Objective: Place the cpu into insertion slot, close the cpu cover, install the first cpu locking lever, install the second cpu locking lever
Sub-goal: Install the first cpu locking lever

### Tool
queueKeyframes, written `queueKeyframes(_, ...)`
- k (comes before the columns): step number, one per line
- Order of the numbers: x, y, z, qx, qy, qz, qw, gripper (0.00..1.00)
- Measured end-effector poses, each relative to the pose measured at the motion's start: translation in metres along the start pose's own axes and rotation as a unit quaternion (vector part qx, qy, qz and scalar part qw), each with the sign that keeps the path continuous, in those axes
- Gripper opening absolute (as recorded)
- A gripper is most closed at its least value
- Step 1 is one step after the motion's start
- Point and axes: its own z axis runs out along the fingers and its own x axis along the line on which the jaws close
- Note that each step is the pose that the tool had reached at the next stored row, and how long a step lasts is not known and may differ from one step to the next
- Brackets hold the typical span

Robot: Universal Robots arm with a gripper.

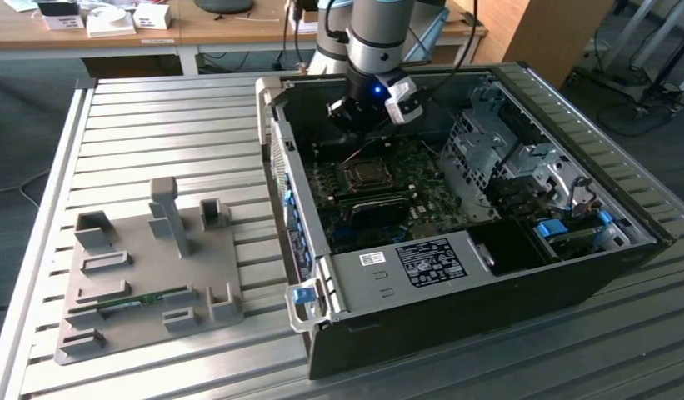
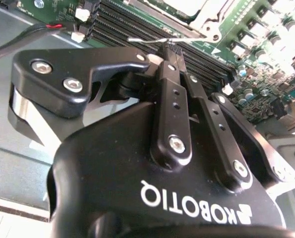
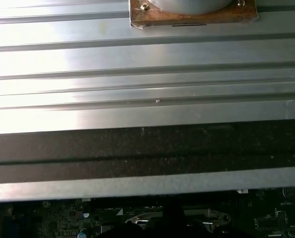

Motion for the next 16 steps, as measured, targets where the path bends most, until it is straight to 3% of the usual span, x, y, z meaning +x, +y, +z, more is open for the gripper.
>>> queueKeyframes(16,-0.0056,0.0000,0.0061,-0.0005,0.0000,0.000,1.0000,0.11)
